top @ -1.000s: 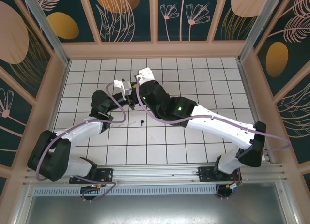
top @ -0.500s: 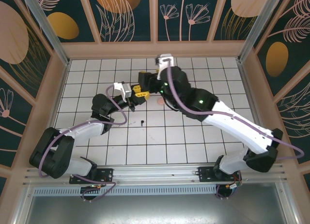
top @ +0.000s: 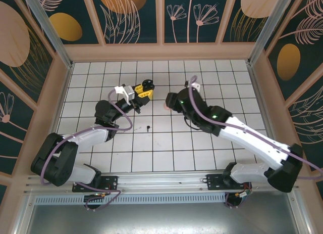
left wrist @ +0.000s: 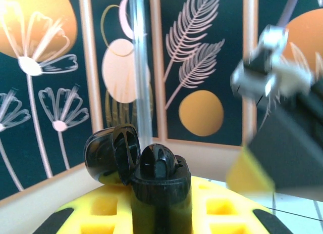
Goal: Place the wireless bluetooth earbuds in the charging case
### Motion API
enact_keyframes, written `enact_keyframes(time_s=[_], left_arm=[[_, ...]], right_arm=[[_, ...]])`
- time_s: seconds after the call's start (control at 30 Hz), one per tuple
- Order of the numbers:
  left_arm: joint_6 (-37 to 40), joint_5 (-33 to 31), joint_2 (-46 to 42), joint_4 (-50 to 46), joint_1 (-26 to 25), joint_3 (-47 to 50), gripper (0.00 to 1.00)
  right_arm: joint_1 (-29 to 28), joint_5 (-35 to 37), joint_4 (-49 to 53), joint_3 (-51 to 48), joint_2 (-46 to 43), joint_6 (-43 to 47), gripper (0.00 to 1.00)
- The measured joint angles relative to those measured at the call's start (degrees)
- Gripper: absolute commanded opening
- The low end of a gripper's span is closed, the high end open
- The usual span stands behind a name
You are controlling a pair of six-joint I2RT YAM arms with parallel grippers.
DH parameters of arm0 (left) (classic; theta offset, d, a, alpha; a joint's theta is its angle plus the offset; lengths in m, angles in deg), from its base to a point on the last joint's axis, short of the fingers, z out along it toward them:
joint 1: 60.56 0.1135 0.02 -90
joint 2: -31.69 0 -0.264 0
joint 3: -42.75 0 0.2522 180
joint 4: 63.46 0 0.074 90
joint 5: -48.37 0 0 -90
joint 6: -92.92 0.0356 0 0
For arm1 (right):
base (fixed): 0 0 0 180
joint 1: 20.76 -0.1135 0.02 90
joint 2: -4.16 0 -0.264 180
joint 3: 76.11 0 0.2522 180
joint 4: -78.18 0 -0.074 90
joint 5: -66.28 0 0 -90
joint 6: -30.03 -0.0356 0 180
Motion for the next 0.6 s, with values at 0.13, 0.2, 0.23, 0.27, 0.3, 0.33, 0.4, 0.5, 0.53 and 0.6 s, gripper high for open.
enact_keyframes(time_s=[0.13,0.2,0.23,0.27,0.3,0.33,0.4,0.5,0.53,0.6], left_arm=[[1.29,-4.20,-0.94,-0.04,0.07,0.00,0.00],[1.62,-6.12,-1.51,-0.02,0.42,0.00,0.00],[1.64,-7.02,-1.79,-0.02,0.68,0.00,0.00],[1.62,-7.93,-2.08,0.04,1.09,0.02,0.00],[1.60,-8.83,-2.32,0.09,1.57,0.09,0.00],[1.53,-9.73,-2.56,0.24,2.25,0.24,0.00],[0.90,-11.41,-2.73,1.14,3.69,0.72,0.00],[-0.74,-13.99,-2.75,2.82,6.16,1.79,0.00],[-1.27,-14.75,-2.80,3.08,6.91,2.08,0.00],[-1.97,-16.00,-3.02,3.34,7.87,2.45,0.00]], right_arm=[[-0.44,-3.82,0.50,-0.33,9.77,-4.22,0.59],[-1.27,-5.14,1.05,0.24,15.28,-5.90,0.59],[-1.60,-5.68,1.36,0.81,17.46,-6.67,0.58],[-1.92,-6.43,1.81,1.70,20.15,-7.17,0.57],[-2.16,-7.02,2.01,2.56,22.38,-7.72,0.56],[-2.29,-7.58,2.14,3.48,24.65,-8.28,0.54],[-2.54,-8.50,2.27,5.05,28.24,-8.92,0.51],[-2.75,-9.70,2.56,8.07,32.79,-9.60,0.50],[-2.91,-9.94,2.78,9.09,34.05,-9.62,0.50],[-3.28,-10.38,3.54,11.45,36.33,-9.64,0.50]])
